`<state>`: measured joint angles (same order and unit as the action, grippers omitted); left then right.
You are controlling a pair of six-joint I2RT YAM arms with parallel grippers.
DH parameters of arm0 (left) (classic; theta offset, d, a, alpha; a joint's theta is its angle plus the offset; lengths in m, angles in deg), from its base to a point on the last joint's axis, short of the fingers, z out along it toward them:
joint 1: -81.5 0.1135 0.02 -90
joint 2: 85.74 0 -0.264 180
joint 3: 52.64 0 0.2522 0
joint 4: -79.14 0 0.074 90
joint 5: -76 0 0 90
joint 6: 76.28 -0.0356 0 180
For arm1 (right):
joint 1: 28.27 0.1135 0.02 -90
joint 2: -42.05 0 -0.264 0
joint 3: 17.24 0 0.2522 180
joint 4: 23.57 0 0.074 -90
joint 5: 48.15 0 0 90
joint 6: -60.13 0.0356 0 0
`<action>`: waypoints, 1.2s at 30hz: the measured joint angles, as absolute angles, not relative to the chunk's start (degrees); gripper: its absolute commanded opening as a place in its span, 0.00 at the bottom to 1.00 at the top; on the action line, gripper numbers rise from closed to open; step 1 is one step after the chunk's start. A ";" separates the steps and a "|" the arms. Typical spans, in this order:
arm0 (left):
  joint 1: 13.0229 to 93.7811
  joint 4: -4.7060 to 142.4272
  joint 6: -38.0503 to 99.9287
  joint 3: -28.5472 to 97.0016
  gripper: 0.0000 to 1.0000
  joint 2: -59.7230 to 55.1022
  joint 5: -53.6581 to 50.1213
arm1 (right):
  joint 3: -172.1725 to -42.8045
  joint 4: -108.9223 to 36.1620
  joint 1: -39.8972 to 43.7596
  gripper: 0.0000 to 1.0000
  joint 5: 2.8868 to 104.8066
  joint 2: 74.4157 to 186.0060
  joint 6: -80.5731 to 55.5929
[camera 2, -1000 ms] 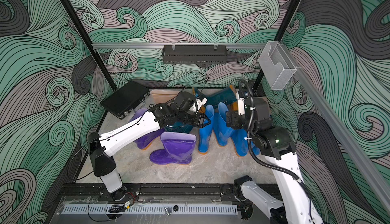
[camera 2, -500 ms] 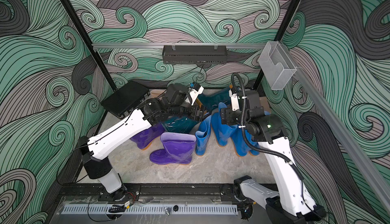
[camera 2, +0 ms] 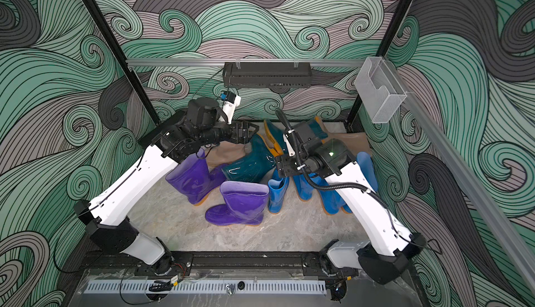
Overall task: Match and arrange rain boots in pairs
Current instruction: Pick up the rain boot at the center of the board.
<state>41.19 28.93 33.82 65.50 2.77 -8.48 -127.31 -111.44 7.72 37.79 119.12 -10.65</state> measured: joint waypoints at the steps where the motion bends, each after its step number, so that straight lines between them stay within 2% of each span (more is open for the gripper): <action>1: 41.60 29.00 33.82 64.01 0.85 2.03 -8.48 | -127.29 -111.59 8.18 0.79 37.79 119.98 -10.00; 4: 42.45 29.04 33.88 61.30 0.85 0.85 -8.50 | -127.27 -111.57 8.90 0.66 37.99 122.49 -9.06; 7: 43.22 29.37 34.06 58.70 0.85 -0.09 -8.50 | -127.25 -111.39 9.14 0.34 38.30 124.70 -9.67; 11: 44.40 29.74 34.45 56.58 0.85 -0.97 -8.50 | -127.35 -112.33 9.07 0.07 37.57 126.93 -12.23; 14: 45.34 30.29 34.71 55.14 0.85 -1.95 -8.59 | -128.36 -113.99 8.50 0.00 36.63 128.00 -15.22; 25: 48.44 32.12 34.89 52.60 0.85 -5.78 -9.03 | -129.26 -117.75 2.49 0.00 34.45 128.15 -25.86; 27: 48.60 32.39 34.87 52.56 0.85 -5.75 -9.03 | -129.26 -117.84 2.01 0.15 34.54 128.17 -26.59; 29: 48.79 32.41 34.78 52.47 0.85 -5.71 -9.03 | -129.34 -118.21 1.90 0.41 34.82 128.17 -26.83; 30: 48.81 32.43 34.73 52.50 0.85 -5.69 -9.03 | -129.43 -118.45 1.84 0.49 35.35 128.17 -26.45; 33: 48.81 32.41 34.58 52.50 0.85 -5.58 -8.94 | -130.44 -118.67 1.71 0.64 37.25 128.17 -25.36; 36: 48.81 32.36 34.23 52.65 0.85 -5.16 -8.81 | -131.29 -118.54 1.77 0.74 39.91 127.93 -22.83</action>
<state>48.81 32.36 34.23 52.65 -5.16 -8.81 -131.29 -118.54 1.77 39.91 127.93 -22.83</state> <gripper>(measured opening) 0.846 0.696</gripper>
